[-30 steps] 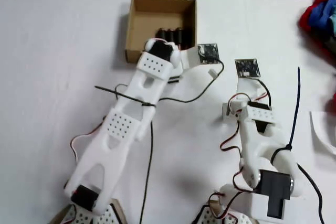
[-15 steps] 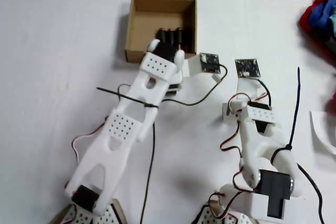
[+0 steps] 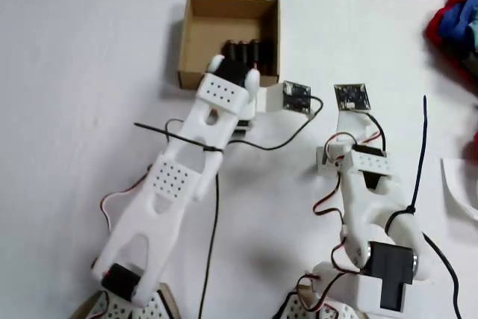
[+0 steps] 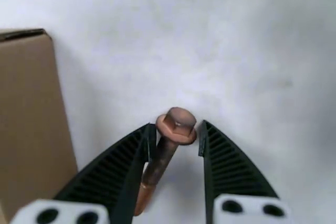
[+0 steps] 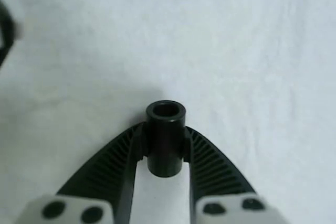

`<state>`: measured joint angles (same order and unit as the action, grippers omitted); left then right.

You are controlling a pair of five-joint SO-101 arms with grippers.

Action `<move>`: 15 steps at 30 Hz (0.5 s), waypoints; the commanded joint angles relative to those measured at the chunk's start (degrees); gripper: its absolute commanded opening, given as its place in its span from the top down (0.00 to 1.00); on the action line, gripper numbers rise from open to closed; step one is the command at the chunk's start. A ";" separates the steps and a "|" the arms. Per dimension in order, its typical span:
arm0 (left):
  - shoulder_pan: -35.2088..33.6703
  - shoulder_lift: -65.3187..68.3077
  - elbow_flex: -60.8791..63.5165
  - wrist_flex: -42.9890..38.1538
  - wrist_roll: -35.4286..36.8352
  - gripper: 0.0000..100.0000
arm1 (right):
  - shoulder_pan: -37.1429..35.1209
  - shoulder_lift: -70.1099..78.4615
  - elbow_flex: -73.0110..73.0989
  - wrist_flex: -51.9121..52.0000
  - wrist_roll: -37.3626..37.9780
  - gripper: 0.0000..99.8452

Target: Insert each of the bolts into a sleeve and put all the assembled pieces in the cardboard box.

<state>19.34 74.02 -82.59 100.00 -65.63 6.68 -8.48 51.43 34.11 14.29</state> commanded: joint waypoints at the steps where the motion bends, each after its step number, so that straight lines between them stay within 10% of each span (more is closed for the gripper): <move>1: -1.76 -2.20 0.31 0.88 -0.88 0.84 | 0.48 -2.24 -0.70 -0.75 -0.53 0.98; 15: -1.32 0.35 -0.22 -0.09 -0.70 0.98 | 0.48 -2.24 -0.62 -0.75 -0.62 0.98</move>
<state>19.16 74.99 -82.42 100.26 -66.07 6.68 -8.48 51.43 34.11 14.02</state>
